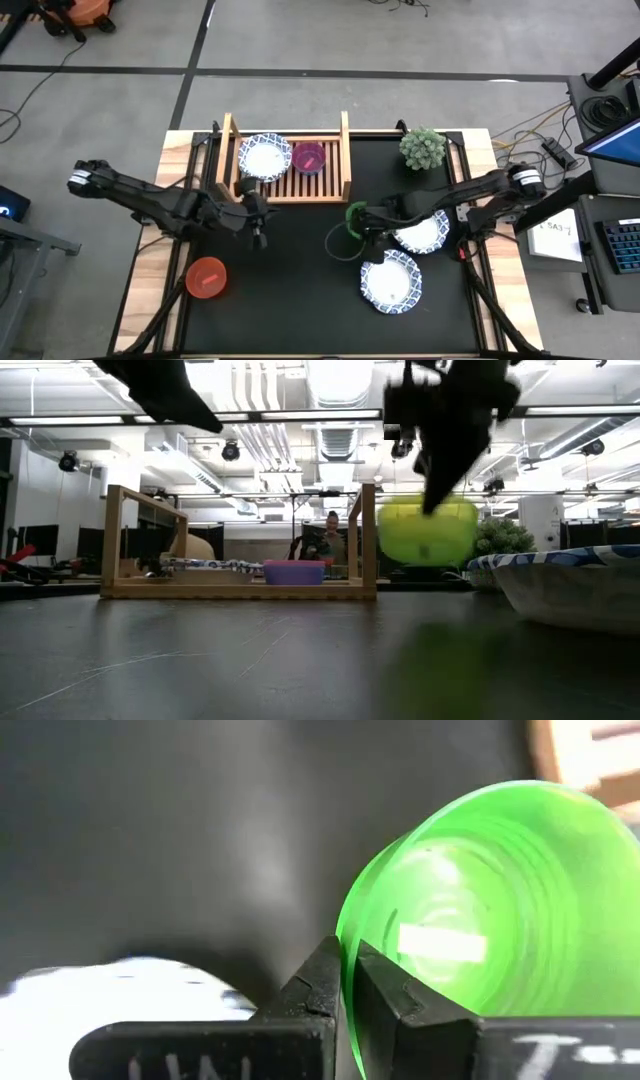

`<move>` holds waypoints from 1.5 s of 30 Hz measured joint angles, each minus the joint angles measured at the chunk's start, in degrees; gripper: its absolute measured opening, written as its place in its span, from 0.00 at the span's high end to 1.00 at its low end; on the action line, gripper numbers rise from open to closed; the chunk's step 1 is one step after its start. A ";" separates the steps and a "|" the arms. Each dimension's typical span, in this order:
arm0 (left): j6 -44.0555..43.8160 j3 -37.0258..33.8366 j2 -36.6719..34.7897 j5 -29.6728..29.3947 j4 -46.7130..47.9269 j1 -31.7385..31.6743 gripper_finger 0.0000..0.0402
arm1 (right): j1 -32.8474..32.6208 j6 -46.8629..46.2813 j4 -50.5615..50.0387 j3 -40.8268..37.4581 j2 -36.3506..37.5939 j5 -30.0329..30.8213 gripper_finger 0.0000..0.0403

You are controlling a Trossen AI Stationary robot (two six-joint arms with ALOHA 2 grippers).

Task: Place and stack bowls onto a shelf
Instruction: Stack the green bowl on top of the pink bowl on the shelf

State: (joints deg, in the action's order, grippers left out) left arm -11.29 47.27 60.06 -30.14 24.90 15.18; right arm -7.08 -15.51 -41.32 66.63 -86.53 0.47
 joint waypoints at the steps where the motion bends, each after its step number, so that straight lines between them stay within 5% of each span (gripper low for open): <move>1: 0.28 -0.76 -0.97 -0.11 -0.93 0.00 1.00 | -0.37 0.61 1.32 0.40 0.81 -1.80 0.98; 10: 4.80 -9.95 -8.96 -0.90 -14.34 0.00 1.00 | -2.53 12.64 21.36 3.09 2.98 -3.86 0.98; 19: 4.52 -12.17 -13.60 -0.97 -16.02 0.00 1.00 | 4.09 29.38 32.20 8.59 -3.75 19.30 0.98; 27: 5.66 -11.46 -14.69 -0.99 -15.81 0.00 1.00 | 13.55 34.64 31.17 16.91 -14.28 19.27 0.98; 45: 5.90 -11.79 -13.91 -2.39 -15.88 0.00 1.00 | 19.74 34.30 29.85 24.07 -25.90 19.02 0.98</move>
State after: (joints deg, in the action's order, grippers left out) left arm -5.39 35.48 46.15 -32.53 9.02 15.18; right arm 12.65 18.79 -11.47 90.70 -112.44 19.49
